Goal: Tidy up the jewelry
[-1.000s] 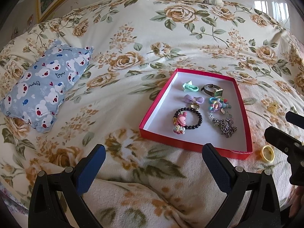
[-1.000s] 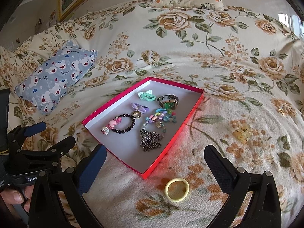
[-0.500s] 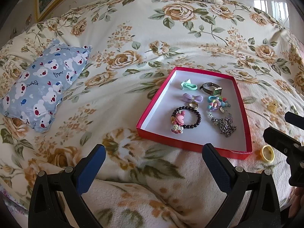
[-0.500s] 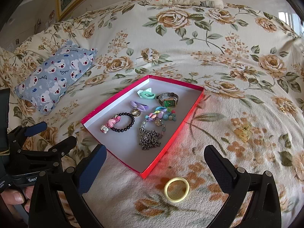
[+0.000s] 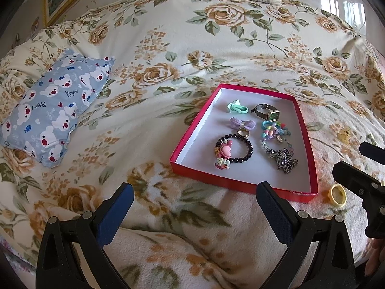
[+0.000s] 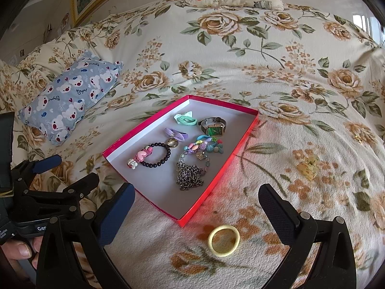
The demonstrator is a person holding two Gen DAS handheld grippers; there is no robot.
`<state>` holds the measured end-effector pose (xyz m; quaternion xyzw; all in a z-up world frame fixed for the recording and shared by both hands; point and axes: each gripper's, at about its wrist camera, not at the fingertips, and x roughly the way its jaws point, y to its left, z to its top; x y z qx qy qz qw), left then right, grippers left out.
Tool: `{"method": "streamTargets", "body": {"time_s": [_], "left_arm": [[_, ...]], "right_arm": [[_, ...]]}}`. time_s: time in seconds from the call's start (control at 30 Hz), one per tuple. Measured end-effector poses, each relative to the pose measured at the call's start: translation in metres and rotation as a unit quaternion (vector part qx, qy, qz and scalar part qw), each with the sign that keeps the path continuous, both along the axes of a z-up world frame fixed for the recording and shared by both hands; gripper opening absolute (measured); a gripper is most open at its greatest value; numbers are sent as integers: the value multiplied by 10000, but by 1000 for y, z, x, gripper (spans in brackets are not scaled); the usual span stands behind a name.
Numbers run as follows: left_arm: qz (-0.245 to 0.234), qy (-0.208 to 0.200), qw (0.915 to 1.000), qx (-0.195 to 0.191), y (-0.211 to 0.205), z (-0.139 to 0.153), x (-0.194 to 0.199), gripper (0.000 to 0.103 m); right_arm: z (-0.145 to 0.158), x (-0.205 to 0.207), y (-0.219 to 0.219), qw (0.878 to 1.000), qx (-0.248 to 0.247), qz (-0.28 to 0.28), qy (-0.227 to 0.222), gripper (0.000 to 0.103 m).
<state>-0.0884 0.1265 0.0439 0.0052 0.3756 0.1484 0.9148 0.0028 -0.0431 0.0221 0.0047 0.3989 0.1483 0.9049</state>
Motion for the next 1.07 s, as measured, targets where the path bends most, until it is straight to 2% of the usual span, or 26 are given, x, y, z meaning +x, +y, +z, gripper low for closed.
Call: {"method": "streamTargets", "body": {"time_s": [1.07], "left_arm": [[-115, 70, 9999, -72, -7, -1, 8, 102]], "right_arm": [[-11, 4, 2, 9999, 27, 3, 119, 103]]}}
